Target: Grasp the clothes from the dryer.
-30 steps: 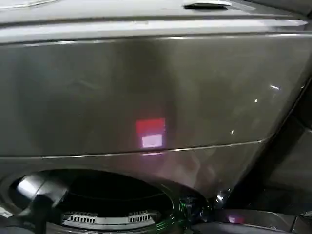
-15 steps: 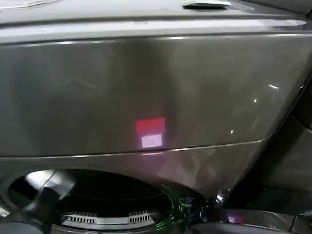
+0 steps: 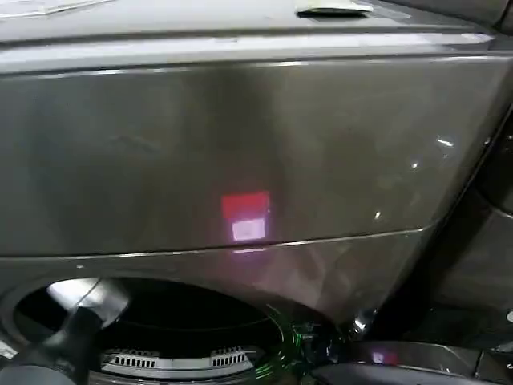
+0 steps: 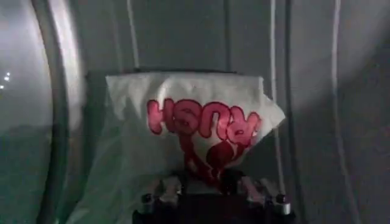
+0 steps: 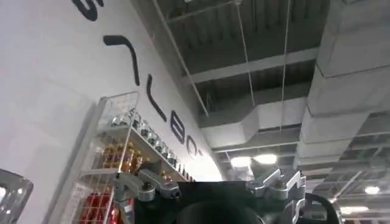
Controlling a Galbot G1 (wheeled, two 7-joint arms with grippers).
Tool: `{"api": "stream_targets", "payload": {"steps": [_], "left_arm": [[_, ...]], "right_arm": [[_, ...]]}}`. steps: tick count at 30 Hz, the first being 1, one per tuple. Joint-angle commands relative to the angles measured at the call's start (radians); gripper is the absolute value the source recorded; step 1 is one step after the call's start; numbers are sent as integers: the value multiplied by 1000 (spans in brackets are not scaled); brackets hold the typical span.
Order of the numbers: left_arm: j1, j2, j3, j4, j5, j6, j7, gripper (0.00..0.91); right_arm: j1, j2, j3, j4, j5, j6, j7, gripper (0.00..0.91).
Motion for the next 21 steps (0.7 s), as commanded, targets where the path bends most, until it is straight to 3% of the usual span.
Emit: {"api": "stream_targets", "payload": {"steps": [1,10,17,21], "left_arm": [[7,7,-23,-7,-12,3,-23,0],[94,59,-302,-208,-125,24,-229,0],[292,88,-574,-434,-246,53,-413,0],[443,81,-706,-678,-343,81,-560,0]], "right_arm": [[0,3,-3,2,0,1,1,907],[1,8,-6,10,1,-2,6,907],[4,7,-5,10,0,-1,8,907],[5,4,-7,13,0,-1,14,907]]}}
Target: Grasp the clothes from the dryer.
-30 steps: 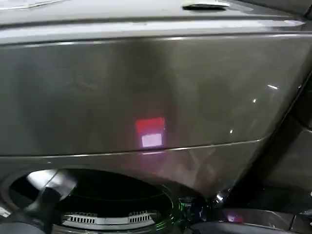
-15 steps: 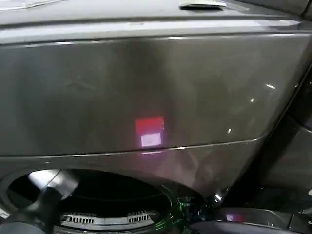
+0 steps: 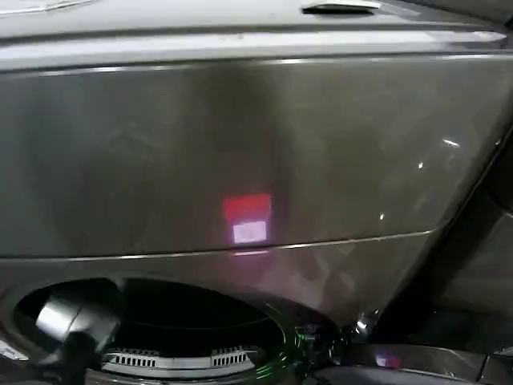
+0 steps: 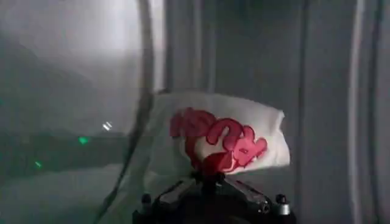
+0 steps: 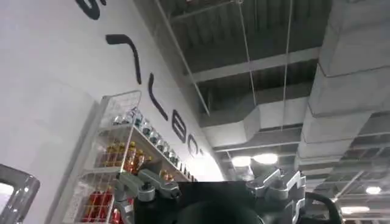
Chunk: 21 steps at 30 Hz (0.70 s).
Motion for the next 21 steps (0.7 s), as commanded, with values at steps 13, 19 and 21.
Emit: {"api": "stream_targets", "payload": {"steps": [13,19,21], "left_arm": [[614,-99,-551,-811,-329,-24,-814,0],[628,-136,-588,-810,-244,-21,-963,0],[629,-146,-586,-811,-237,-21,-970,0]], "right_arm": [[1,-21,-12,5,-19,20,14,907],[2,-29,-5,3,-17,18,18,907],[-1,-30,-1,-1,-12,17,18,907]]}}
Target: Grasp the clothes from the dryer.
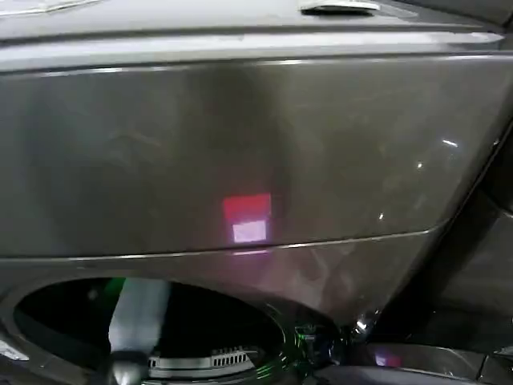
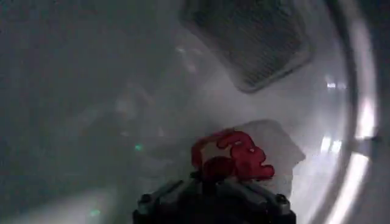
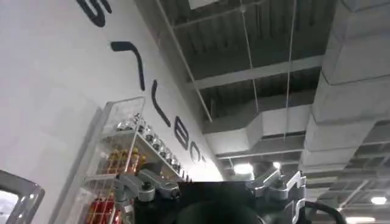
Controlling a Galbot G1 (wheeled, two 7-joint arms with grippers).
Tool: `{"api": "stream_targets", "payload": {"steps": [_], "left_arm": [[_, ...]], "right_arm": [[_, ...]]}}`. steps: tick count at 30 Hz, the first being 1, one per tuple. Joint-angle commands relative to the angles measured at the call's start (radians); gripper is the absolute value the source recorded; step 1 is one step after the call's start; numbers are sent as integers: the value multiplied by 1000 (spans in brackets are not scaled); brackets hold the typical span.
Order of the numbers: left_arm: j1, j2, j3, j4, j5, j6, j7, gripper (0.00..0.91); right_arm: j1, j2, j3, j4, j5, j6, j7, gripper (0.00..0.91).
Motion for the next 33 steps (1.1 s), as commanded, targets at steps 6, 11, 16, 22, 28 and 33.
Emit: {"api": "stream_targets", "payload": {"steps": [6,11,16,22,28,33], "left_arm": [[94,-67,-55,-125,26,-30,-215,0],[83,-69,-52,-118,36,-30,-204,0],[83,-66,-48,-119,39,-29,-193,0],[86,-64,-47,-123,42,-25,-191,0],[93,-48,-41,-134,33,-22,-179,0],[87,-40,-38,-134,26,-21,-173,0]], "right_arm": [[-4,-3,17,-19,23,27,10,907],[-3,0,20,-23,23,30,11,907],[0,1,19,-23,22,29,6,907],[1,1,25,-22,14,22,-9,907],[-3,1,29,-18,14,16,-14,907],[-7,2,34,-18,15,15,-16,907]]}}
